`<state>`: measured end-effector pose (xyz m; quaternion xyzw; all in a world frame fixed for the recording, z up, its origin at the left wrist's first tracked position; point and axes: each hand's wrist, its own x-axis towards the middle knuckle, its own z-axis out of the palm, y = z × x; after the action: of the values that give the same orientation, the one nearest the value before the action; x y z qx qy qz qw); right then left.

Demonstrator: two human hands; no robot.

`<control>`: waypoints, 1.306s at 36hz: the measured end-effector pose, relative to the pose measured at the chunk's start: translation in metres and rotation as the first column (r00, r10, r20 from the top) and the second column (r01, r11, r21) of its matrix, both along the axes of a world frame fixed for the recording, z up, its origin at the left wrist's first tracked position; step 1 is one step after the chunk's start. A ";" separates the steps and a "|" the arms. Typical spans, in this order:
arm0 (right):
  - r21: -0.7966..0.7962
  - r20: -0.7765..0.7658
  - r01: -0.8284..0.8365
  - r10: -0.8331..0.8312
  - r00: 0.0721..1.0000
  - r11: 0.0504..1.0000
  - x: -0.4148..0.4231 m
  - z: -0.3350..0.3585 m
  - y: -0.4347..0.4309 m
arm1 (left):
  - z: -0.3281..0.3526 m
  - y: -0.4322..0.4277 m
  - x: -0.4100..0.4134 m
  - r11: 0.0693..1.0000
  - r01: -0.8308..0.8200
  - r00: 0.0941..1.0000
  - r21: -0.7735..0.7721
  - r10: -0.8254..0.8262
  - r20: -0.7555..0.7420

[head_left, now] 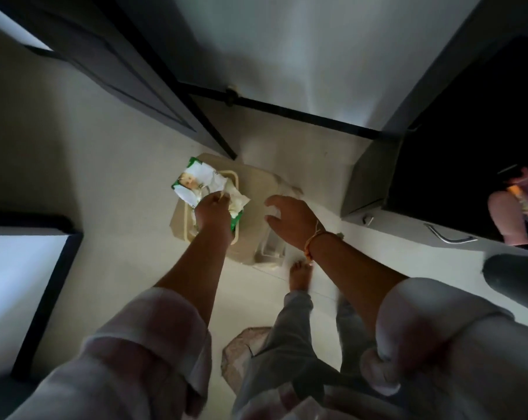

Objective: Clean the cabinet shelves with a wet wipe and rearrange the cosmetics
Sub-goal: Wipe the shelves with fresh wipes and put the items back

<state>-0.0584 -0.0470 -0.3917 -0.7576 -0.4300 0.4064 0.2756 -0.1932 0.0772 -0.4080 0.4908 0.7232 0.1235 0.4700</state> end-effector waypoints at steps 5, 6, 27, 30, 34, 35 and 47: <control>-0.073 0.122 -0.132 0.140 0.983 0.989 -0.014 -0.010 0.015 | -0.017 0.024 -0.032 0.995 -0.072 0.997 -0.074 0.073 0.010; -0.090 0.140 -0.160 0.171 0.975 0.983 -0.015 -0.012 0.017 | -0.022 0.027 -0.035 0.994 -0.070 0.998 -0.086 0.070 -0.005; -0.185 0.315 -0.197 0.247 0.916 0.963 0.024 0.040 -0.027 | 0.027 -0.028 0.010 0.896 0.400 0.875 0.194 -0.309 -0.373; -0.154 0.334 -0.140 0.185 0.924 0.978 0.039 0.054 -0.046 | 0.041 -0.050 0.036 0.806 0.551 0.817 0.217 -0.467 -0.338; -0.131 0.349 -0.038 0.082 0.934 0.991 0.061 0.070 -0.081 | 0.060 -0.087 0.075 0.622 0.733 0.680 0.275 -0.667 -0.304; -0.132 0.358 -0.010 0.057 0.932 0.991 0.067 0.074 -0.092 | 0.066 -0.098 0.086 0.571 0.767 0.641 0.292 -0.709 -0.295; -0.249 0.448 0.449 -0.309 0.839 0.858 0.157 0.102 -0.229 | 0.115 -0.216 0.219 0.044 0.916 0.160 0.399 -0.952 -0.262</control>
<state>0.0984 -0.2760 -0.2897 -0.9303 -0.2374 0.2509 0.1232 0.0262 -0.1383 -0.2927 0.9320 0.1568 -0.0208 0.3261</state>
